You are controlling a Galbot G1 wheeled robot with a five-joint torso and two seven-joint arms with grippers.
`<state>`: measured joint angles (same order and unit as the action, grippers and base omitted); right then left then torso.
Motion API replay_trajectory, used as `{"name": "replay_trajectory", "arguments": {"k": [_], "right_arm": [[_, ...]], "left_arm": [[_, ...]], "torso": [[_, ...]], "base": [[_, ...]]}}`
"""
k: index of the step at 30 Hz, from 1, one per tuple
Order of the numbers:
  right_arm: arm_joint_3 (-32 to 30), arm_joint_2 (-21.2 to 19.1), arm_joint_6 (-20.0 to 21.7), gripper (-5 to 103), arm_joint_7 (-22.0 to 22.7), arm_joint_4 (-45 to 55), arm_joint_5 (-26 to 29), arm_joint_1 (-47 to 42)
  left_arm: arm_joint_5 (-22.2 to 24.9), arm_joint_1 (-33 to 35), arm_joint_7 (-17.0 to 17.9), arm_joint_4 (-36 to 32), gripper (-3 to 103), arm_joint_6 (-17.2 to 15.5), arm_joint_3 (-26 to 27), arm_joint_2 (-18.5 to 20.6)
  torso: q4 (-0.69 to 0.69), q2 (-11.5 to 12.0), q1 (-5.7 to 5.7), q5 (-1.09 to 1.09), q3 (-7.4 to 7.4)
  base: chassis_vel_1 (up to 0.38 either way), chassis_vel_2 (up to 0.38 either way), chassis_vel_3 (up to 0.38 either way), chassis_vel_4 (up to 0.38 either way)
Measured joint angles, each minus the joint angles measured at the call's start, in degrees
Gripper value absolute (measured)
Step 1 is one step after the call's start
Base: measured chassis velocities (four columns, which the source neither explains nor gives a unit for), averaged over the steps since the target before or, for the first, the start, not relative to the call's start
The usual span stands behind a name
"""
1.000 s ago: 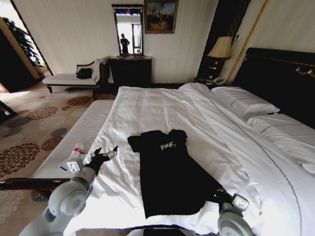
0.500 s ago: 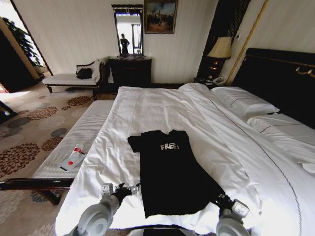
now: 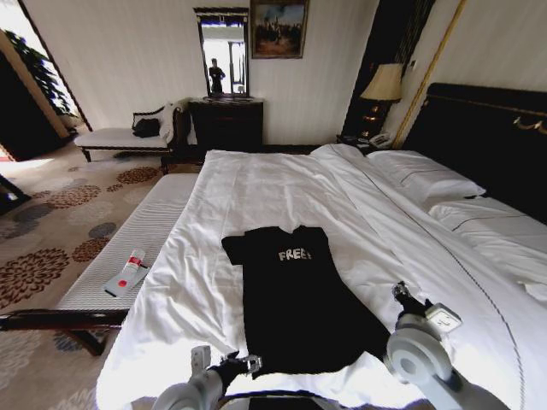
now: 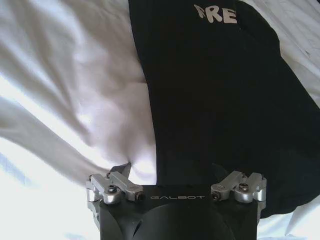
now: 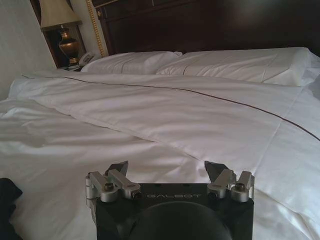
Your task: Fold the clothes on the bed.
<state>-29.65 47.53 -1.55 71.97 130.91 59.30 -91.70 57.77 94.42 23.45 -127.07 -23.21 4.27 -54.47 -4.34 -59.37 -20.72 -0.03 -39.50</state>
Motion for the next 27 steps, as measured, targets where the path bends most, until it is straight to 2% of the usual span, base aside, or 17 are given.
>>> {"name": "replay_trajectory", "arguments": {"k": [1,2,5,6,7,9,11,14,15,18,19,20,21,23,27], "right_arm": [[0.2,0.2,0.1,89,0.0,0.0,0.0,0.0],[0.2,0.2,0.1,89,0.0,0.0,0.0,0.0],[0.8,0.6,0.5,99,0.0,-0.1,0.0,0.1],[0.9,0.6,0.5,99,0.0,-0.2,0.0,0.1],[0.9,0.6,0.5,99,0.0,-0.2,0.0,0.1],[1.1,0.7,0.8,100,0.0,-0.3,0.0,0.2],[1.2,0.7,0.8,100,-0.1,-0.3,-0.1,0.2],[1.7,1.1,0.9,100,-0.2,-0.5,-0.2,0.5],[1.7,1.1,0.9,100,-0.2,-0.5,-0.2,0.5],[2.1,1.4,1.0,100,-0.2,-0.7,-0.4,0.8],[2.3,1.5,1.0,100,-0.2,-0.7,-0.4,0.8],[2.4,1.6,1.0,100,-0.3,-0.8,-0.5,0.9],[2.4,1.6,1.0,100,-0.3,-0.8,-0.5,0.9],[2.6,1.6,1.0,100,-0.3,-0.9,-0.5,1.1],[3.4,1.6,1.1,100,-0.4,-1.0,-0.6,1.9]], "left_arm": [[-0.3,-0.2,-0.5,0.2,89,0.6,0.0,0.0],[-0.3,-0.2,-0.5,0.2,89,0.6,0.0,0.0],[-0.4,-1.0,-1.1,1.2,74,1.4,-0.7,-0.7],[-0.4,-1.2,-1.2,1.4,68,1.4,-0.9,-0.8],[-0.4,-1.2,-1.2,1.4,68,1.4,-0.9,-0.8],[-0.3,-1.5,-1.2,1.9,57,1.4,-1.5,-1.3],[-0.3,-1.5,-1.2,1.9,57,1.4,-1.5,-1.3],[-0.3,-1.2,-1.2,1.7,41,1.4,-1.4,-1.3],[-0.3,-1.2,-1.2,1.7,41,1.4,-1.4,-1.3],[-0.5,-0.6,-1.2,1.2,24,1.4,-0.9,-1.1],[-0.6,-0.3,-1.2,0.9,24,1.4,-0.8,-1.1],[-0.8,0.0,-1.2,0.7,19,1.5,-0.7,-1.2],[-0.8,0.0,-1.2,0.7,19,1.5,-0.7,-1.2],[-1.2,0.5,-1.2,0.1,8,1.6,-0.5,-1.4],[-1.5,1.4,-1.2,-0.4,0,1.6,0.5,-1.7]], "torso": [[0.00,0.0,0.00,0.00,0.00],[0.00,0.0,0.00,0.00,0.00],[0.00,0.0,0.00,0.00,0.00],[0.00,0.0,0.00,0.00,0.00],[0.00,0.0,0.00,0.00,0.00],[0.01,0.0,0.00,0.00,0.00],[0.01,0.0,0.00,0.00,0.00],[0.00,0.0,0.00,0.00,0.00],[0.00,0.0,0.00,0.00,0.00],[0.01,0.0,0.00,0.00,0.00],[0.01,0.0,0.00,0.00,0.00],[0.01,0.0,0.00,0.00,0.00],[0.01,0.0,0.00,0.00,0.00],[0.01,0.0,0.00,0.00,0.00],[0.01,0.0,0.00,-0.01,0.00]], "base": [[0.000,0.000,0.000,0.000],[0.000,0.000,0.000,0.000],[0.000,0.000,0.000,0.000],[0.000,0.000,0.000,0.000],[0.000,0.000,0.000,0.000],[0.000,0.000,0.000,0.000],[0.000,0.000,0.000,0.000],[0.000,0.000,0.000,0.000],[0.000,0.000,0.000,0.000],[0.000,0.000,0.000,0.000],[0.000,0.000,0.000,0.000],[0.000,0.000,0.000,0.000],[0.000,0.000,0.000,0.000],[0.000,0.000,0.000,0.000],[0.000,0.000,0.000,0.000]]}}
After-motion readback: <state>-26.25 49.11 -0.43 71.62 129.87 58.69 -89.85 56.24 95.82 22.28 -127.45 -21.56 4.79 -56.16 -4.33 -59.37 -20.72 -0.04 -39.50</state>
